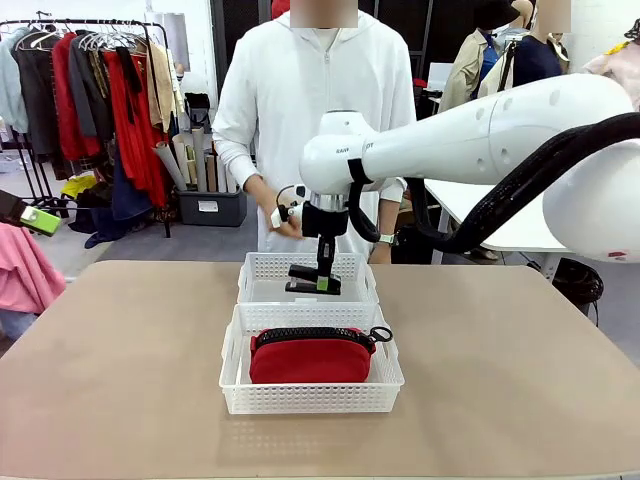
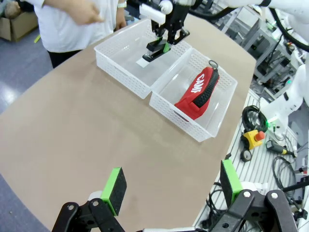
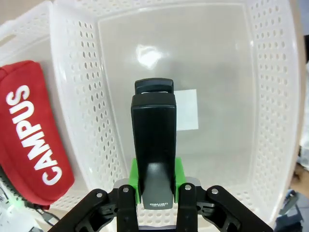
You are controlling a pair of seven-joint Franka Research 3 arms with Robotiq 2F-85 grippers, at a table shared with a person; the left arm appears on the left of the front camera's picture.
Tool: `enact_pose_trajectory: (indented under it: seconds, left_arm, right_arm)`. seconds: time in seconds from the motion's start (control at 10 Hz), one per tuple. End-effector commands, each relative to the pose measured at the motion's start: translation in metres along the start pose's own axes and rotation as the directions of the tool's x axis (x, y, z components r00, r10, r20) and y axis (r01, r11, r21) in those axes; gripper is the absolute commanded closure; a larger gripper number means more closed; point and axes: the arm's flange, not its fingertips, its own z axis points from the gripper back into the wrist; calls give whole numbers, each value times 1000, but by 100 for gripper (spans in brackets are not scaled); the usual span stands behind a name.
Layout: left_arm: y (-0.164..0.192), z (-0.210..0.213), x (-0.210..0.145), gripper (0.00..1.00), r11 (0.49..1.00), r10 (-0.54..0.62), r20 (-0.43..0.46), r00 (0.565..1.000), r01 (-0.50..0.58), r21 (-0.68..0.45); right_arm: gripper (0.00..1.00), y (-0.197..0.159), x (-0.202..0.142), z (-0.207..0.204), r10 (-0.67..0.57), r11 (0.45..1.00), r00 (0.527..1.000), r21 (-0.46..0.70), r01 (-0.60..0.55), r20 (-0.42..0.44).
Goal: Distribute items into two baskets.
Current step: Place the picked Stapler into the Organizing basket as instructed by the person.
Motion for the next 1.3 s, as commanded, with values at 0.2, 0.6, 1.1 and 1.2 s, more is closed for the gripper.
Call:
enact_pose_trajectory:
  seconds: [0.2, 0.6, 1.1, 1.2]
  left_arm:
    - [-1, 0, -1, 0, 1000, -2, 4, 1000, 2, -6]
    - [-1, 0, -1, 0, 1000, -2, 4, 1000, 2, -6]
    - [-1, 0, -1, 0, 1000, -2, 4, 1000, 2, -6]
    - [-1, 0, -1, 0, 1000, -2, 4, 1000, 2, -6]
  right_arm:
    - [100, -10, 6, -3, 40, 998, 999, -45, -42, -35]
    - [100, -7, 7, -14, 33, 998, 998, -43, -35, -48]
    - [100, -8, 7, -25, 38, 999, 998, -10, -38, -41]
    - [97, -9, 7, -26, 38, 999, 998, 2, -38, -45]
